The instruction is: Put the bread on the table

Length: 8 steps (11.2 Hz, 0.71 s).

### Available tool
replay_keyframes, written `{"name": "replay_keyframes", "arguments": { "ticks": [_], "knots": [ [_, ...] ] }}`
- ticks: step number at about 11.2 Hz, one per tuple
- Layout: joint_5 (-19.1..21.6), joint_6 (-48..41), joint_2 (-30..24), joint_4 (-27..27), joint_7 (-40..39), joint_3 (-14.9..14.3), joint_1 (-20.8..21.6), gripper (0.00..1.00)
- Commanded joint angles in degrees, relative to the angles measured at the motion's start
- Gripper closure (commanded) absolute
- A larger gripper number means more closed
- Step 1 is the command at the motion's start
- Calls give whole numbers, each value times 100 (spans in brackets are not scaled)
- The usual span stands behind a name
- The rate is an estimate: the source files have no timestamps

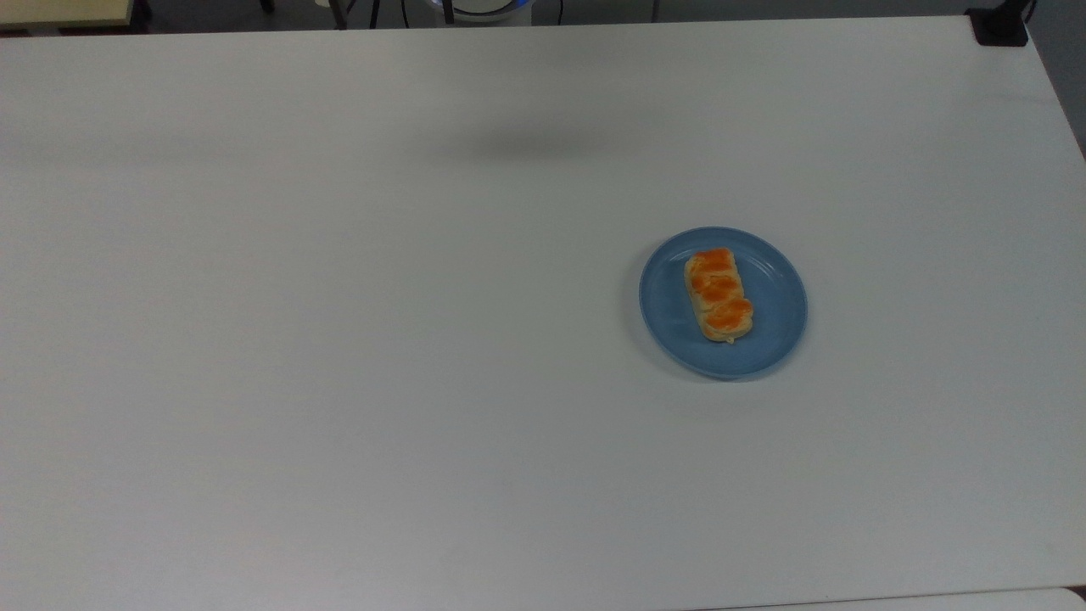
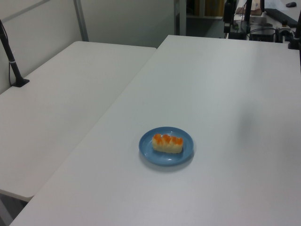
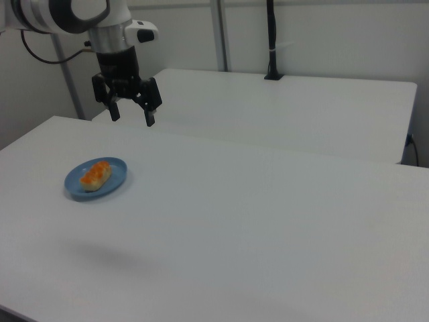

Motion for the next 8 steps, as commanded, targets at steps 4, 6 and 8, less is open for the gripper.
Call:
{"name": "replay_keyframes", "arguments": {
  "ticks": [4,6,8],
  "knots": [
    [10,-102,-30,-23,46,-4,34,0],
    [-7,-85,57,-5,55,-13,34,0],
    [-86,-76,58,4,55,-13,26,0]
  ]
}}
